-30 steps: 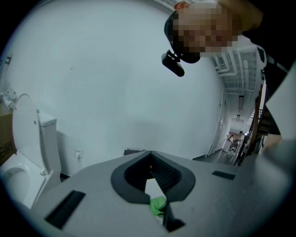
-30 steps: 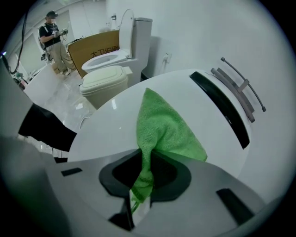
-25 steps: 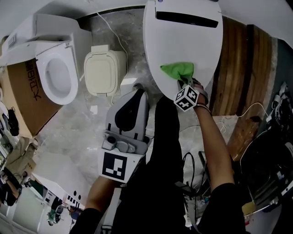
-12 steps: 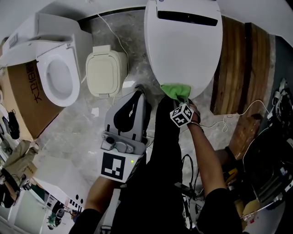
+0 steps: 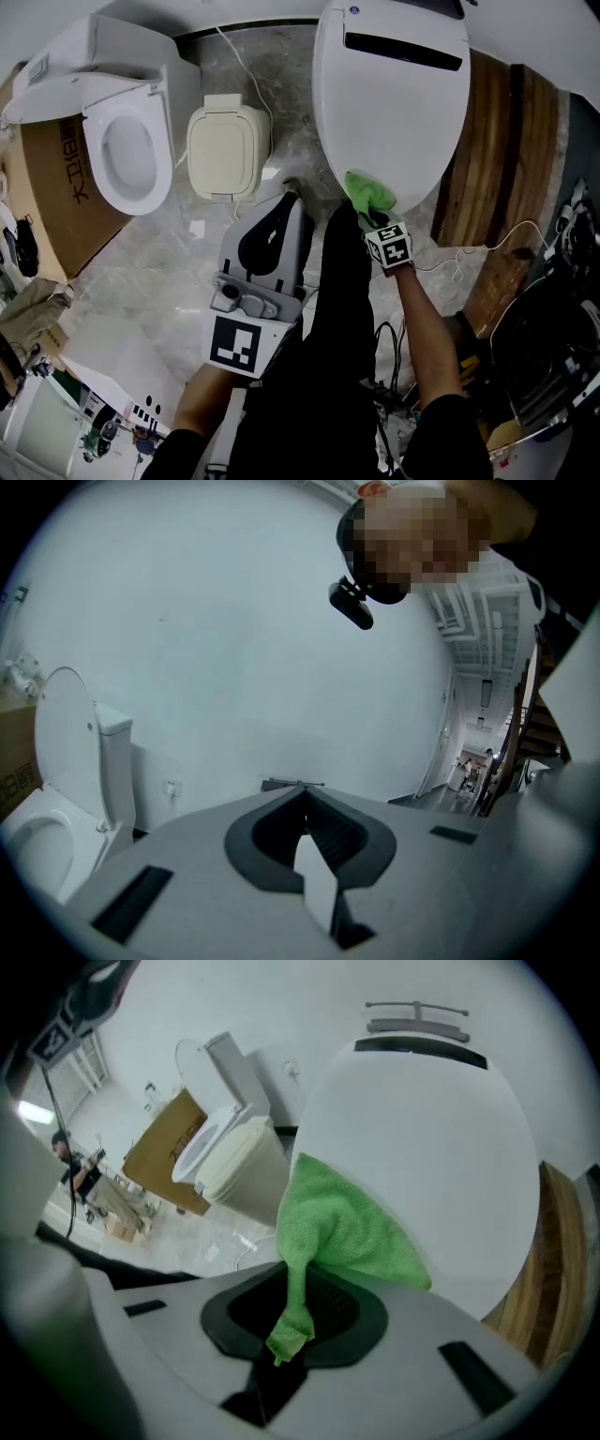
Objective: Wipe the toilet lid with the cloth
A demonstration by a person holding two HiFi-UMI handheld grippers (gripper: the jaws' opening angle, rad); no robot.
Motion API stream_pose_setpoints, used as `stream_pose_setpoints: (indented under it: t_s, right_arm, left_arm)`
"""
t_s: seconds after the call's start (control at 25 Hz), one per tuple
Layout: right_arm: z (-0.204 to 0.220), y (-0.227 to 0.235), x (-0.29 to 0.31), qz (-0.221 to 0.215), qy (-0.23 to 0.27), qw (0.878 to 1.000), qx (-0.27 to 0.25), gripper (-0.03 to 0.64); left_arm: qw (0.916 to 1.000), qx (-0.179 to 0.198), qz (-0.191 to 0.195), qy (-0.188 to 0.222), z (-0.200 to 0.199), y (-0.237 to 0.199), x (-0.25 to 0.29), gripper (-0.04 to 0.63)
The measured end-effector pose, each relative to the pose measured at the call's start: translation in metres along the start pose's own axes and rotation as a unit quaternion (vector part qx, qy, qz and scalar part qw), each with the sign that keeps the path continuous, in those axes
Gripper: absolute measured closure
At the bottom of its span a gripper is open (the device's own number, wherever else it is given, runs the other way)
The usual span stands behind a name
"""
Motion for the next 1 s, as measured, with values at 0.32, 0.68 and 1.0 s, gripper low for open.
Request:
stream_pose_setpoints:
  t_s: [0.32, 0.68, 1.0]
  right_arm:
    - [-0.098, 0.012, -0.051, 0.011, 0.182, 0.983, 0.039, 0.549]
    - [-0.267, 0.056, -0.082, 0.057, 0.243, 0.968, -0.014, 0.549]
    - [-0.382, 0.093, -0.066, 0.098, 0.217, 0.970, -0.055, 0.549]
  left_arm:
    - [0.9993, -0.016, -0.031, 0.010, -0.010, -0.022, 0.010, 0.597]
    - [0.9962, -0.034, -0.074, 0.031, -0.029, -0.038, 0.026, 0.597]
    - [0.9917, -0.053, -0.110, 0.042, -0.040, -0.045, 0.039, 0.597]
Point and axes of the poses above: the fingertips, and each gripper's own axes: x forward along the fingers, y to its right, z out of its underside, the point moved 6 cm from there along -x, backward along the fingers, and after that the axes turned 15 degrees about -z, right-handed, at the moved point
